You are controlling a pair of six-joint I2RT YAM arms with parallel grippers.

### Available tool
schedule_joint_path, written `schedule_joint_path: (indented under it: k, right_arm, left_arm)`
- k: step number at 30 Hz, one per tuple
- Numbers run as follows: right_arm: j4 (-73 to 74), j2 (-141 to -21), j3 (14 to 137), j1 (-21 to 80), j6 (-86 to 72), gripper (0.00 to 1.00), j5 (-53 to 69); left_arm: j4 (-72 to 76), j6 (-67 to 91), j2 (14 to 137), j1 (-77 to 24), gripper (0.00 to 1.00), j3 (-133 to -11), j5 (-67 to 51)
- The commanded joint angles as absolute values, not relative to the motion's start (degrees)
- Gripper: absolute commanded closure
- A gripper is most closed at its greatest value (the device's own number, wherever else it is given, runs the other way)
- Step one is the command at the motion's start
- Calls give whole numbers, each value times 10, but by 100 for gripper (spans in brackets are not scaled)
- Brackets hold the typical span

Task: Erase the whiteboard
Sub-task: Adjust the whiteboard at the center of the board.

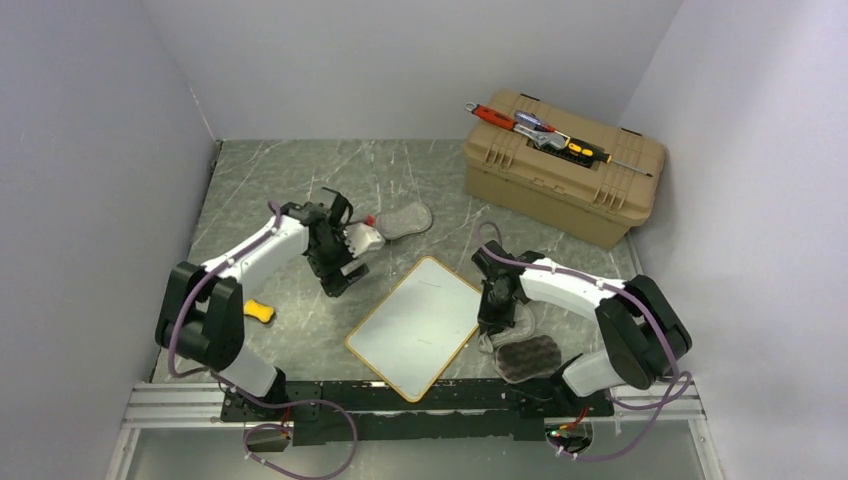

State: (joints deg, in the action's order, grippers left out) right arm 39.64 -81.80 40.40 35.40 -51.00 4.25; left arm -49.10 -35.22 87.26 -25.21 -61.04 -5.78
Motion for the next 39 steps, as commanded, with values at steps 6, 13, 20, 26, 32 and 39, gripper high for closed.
schedule_joint_path:
  k: [6,13,20,26,32,39]
  right_arm:
    - [231,-925,464,319,-510,100,10]
    - [208,-1039,615,309,-498,100,38]
    - [258,-1100,755,309,-480,100,28]
    - [252,-1011,673,309,-483,100,26]
    - [194,-911,521,341,-506,100,54]
    - [121,-858,451,401,-493,100,90]
  left_arm:
    - [-537,-305,993,-174,1,-646,-221]
    - [-518,-266,1017,-174,20,-672,-258]
    - [-493,-244,993,-173,11,-694,-228]
    - [-489,-239,992,-166,1,-752,-193]
    - [-507,-204,949,-120,1,-758,-226]
    - [-572,-248,1006,-89,13,-746,-318]
